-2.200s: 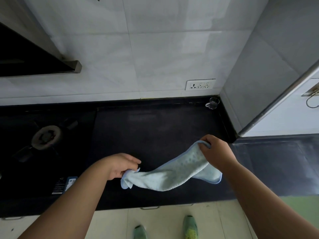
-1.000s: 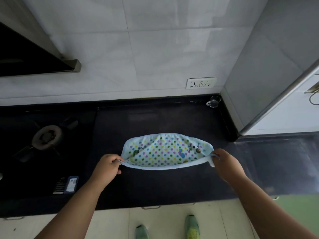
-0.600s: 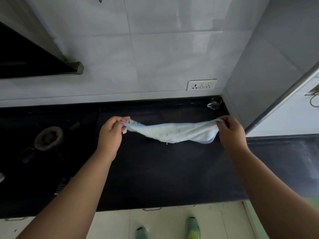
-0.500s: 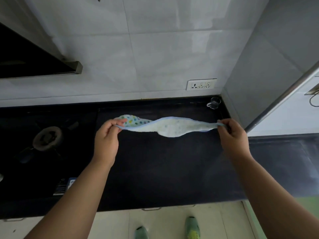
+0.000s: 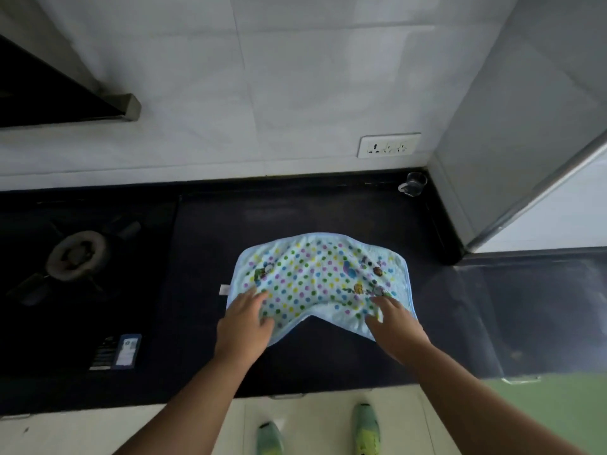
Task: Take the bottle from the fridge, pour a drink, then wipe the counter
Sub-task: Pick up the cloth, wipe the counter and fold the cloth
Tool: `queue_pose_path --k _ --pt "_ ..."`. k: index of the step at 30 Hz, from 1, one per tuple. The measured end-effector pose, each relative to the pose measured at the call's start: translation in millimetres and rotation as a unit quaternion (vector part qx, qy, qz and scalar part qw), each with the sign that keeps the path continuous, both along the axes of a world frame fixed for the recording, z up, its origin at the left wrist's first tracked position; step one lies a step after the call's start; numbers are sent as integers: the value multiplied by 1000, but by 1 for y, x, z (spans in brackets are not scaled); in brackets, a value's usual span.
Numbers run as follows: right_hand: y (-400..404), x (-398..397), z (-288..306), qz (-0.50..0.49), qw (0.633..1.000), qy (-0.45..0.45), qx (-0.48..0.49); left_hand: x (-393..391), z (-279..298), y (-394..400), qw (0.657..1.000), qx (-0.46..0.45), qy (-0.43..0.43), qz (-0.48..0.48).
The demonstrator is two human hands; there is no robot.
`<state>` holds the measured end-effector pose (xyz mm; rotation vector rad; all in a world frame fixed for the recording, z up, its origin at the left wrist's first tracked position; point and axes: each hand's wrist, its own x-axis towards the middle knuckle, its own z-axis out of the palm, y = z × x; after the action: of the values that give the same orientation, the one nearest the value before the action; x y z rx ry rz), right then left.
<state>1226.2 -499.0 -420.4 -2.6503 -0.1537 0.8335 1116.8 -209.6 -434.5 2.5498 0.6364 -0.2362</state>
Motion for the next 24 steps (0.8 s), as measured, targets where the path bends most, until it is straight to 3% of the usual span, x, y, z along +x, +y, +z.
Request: queue_pose_path --k 5,8,12,14,18,24 --pt "46 25 -32 21 998 -33 58 64 -20 -17 995 39 51 -80" --pt "59 39 -51 60 997 -35 19 81 -40 -19 987 62 104 -102" --pt "37 36 -67 153 985 -66 -49 49 -63 -13 978 121 111 -129" --pt "25 29 -69 180 979 -79 -56 30 -69 -13 979 130 72 -137" --pt "33 36 -66 132 978 -150 -66 40 -68 -18 975 166 -13 -149" --pt "64 50 -81 96 980 -152 -90 77 -83 -40 978 175 28 -112"
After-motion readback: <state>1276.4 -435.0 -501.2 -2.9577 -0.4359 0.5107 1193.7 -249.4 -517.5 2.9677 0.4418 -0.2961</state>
